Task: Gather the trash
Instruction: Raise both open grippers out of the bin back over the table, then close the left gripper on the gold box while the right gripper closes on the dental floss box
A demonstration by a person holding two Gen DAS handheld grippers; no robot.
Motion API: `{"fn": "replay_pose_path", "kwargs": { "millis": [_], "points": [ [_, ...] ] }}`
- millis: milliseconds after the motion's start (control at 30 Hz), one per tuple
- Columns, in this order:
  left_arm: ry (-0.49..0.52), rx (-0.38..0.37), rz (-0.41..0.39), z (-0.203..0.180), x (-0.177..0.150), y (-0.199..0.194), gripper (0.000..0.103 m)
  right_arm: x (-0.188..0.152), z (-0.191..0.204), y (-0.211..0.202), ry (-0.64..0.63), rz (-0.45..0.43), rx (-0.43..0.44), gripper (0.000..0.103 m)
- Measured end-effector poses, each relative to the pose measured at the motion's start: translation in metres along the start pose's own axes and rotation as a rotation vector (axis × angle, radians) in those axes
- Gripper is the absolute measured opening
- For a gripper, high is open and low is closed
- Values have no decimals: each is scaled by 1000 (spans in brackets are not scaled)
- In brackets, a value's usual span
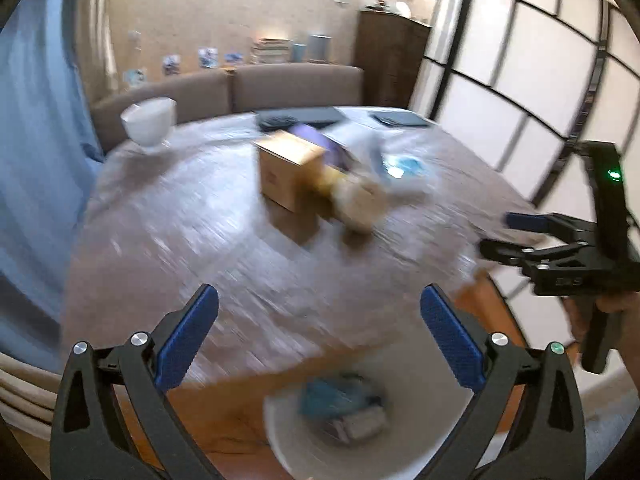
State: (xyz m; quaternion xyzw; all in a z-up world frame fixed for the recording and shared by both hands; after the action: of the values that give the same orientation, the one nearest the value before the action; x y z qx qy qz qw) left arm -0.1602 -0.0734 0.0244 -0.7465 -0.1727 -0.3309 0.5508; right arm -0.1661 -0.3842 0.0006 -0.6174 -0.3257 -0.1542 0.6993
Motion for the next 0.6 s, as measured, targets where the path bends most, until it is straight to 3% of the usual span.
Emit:
{"fn": "replay_pose_path", "kwargs": {
  "millis": [267, 600],
  "points": [
    [40, 45, -6, 22, 57, 62, 101, 48, -21, 63, -18, 29, -83, 89],
    [140, 55, 44, 20, 81, 113, 101, 69, -15, 104, -14, 69, -65, 89]
  ]
}}
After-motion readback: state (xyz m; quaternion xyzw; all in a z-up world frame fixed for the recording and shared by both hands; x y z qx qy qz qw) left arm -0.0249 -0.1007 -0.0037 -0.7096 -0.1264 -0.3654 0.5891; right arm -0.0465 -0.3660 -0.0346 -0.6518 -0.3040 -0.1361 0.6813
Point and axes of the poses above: each gripper's, at about its wrist camera, not at the fingertips, and y roughly the way its jaws point, z to its left, x to its top, the point moved 7 cm from there along y, roughly the way its jaws point, and after that the axes turned 7 degrees about -y, right-handed, at the moved point
